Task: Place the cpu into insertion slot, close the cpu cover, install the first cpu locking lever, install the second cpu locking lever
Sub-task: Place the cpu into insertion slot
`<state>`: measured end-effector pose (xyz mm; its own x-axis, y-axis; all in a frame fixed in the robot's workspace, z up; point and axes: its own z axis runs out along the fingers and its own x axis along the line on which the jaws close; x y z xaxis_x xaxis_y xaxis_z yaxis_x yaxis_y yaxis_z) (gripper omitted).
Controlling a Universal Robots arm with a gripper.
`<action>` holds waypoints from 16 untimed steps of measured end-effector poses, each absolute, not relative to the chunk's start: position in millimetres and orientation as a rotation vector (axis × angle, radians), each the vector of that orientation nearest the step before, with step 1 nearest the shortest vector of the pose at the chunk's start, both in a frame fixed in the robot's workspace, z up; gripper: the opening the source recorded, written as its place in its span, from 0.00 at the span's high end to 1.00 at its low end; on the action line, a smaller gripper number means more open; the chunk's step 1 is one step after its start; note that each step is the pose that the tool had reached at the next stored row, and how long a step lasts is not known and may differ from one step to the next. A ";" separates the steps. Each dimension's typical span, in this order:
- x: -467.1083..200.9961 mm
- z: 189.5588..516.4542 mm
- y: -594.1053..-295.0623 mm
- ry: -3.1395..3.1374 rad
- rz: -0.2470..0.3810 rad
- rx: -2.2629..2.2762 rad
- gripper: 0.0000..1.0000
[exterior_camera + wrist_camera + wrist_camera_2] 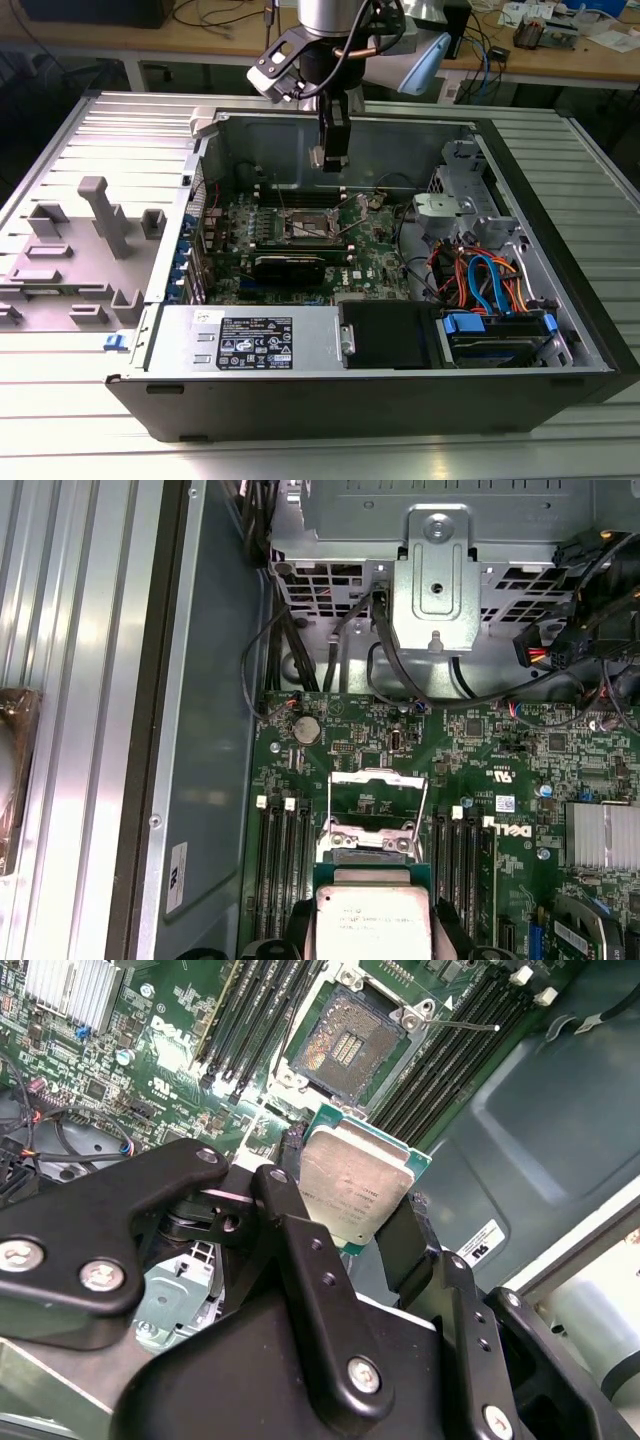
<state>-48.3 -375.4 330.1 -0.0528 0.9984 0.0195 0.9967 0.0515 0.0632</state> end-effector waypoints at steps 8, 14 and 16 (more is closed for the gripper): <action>-48.4 327.7 -375.4 2.256 0.092 2.141 0.45; -48.4 325.5 -375.4 2.256 0.092 2.141 0.45; -48.3 325.1 -375.4 2.256 0.092 2.142 0.45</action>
